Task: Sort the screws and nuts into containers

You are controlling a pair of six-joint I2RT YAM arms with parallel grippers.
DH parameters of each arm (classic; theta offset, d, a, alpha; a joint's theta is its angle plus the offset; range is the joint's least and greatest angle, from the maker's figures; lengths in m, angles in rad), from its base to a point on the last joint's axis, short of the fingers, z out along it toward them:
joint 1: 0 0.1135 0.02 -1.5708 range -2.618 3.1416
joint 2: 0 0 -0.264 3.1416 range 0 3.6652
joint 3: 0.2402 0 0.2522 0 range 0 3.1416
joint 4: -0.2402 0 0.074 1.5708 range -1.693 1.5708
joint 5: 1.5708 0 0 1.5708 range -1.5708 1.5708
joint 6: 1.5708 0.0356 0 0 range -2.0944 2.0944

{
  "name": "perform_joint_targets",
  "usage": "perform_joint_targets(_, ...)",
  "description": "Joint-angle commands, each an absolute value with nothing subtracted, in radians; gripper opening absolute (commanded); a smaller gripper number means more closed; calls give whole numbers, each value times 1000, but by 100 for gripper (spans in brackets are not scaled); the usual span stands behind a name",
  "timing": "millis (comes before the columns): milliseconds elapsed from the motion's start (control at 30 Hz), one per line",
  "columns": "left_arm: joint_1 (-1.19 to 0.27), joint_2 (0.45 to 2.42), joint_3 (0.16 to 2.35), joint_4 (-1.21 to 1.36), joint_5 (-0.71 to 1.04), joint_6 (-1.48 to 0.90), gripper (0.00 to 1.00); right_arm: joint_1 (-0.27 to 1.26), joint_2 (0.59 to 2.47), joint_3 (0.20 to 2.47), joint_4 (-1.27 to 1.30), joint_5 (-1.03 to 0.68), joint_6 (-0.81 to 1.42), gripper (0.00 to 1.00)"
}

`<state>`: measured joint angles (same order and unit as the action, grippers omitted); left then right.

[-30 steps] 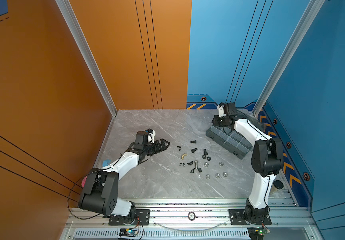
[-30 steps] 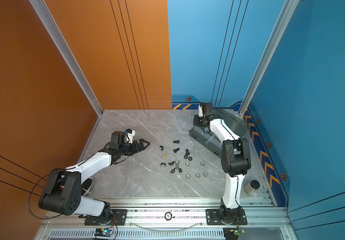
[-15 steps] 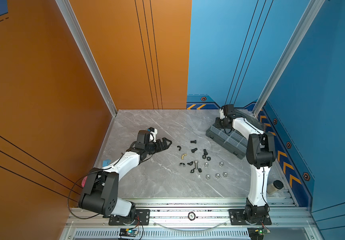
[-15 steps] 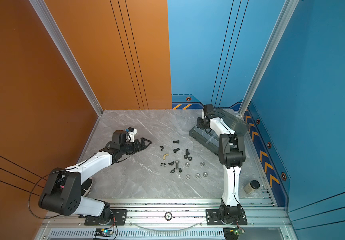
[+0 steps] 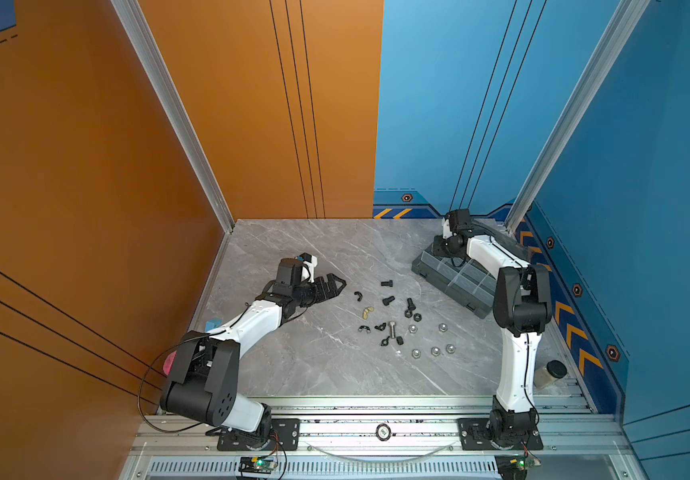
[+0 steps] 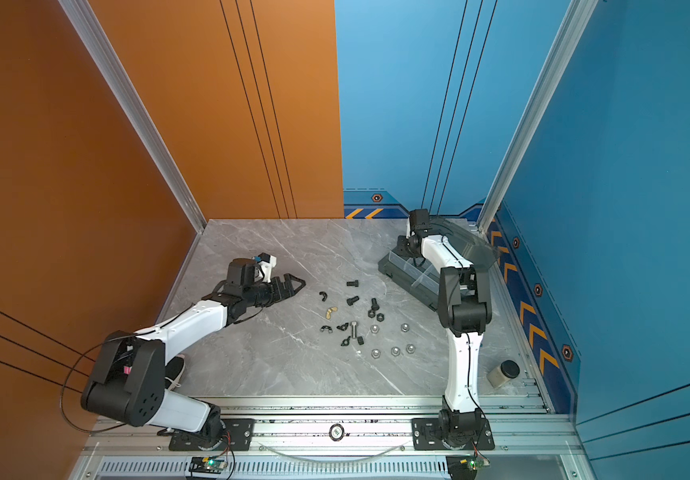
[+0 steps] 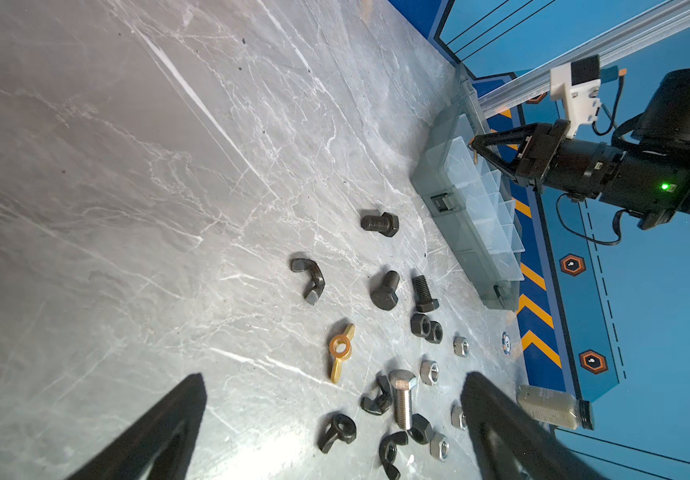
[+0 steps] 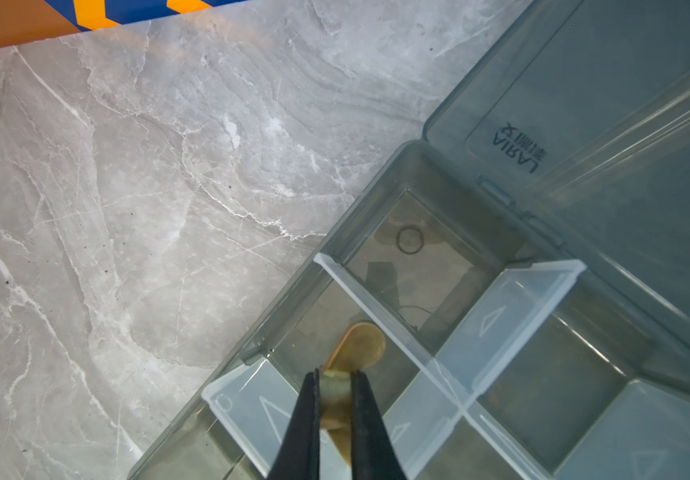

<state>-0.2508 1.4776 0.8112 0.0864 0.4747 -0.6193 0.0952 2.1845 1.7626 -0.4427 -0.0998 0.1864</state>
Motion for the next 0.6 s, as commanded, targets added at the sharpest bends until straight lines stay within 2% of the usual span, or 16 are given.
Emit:
perform_joint_targets(0, -262, 1491, 842, 86, 474, -617, 98, 93, 2193, 1790, -482, -83, 174, 8)
perform_joint_targets(100, -264, 1491, 844, 82, 477, -617, 98, 92, 2188, 1790, -485, -80, 176, 14)
perform_joint_targets(300, -264, 1485, 842, 80, 473, -613, 98, 92, 2157, 1791, -490, -94, 170, 33)
perform_joint_targets(567, -266, 1468, 846, 57, 474, -610, 98, 95, 2024, 1772, -525, -201, 172, 41)
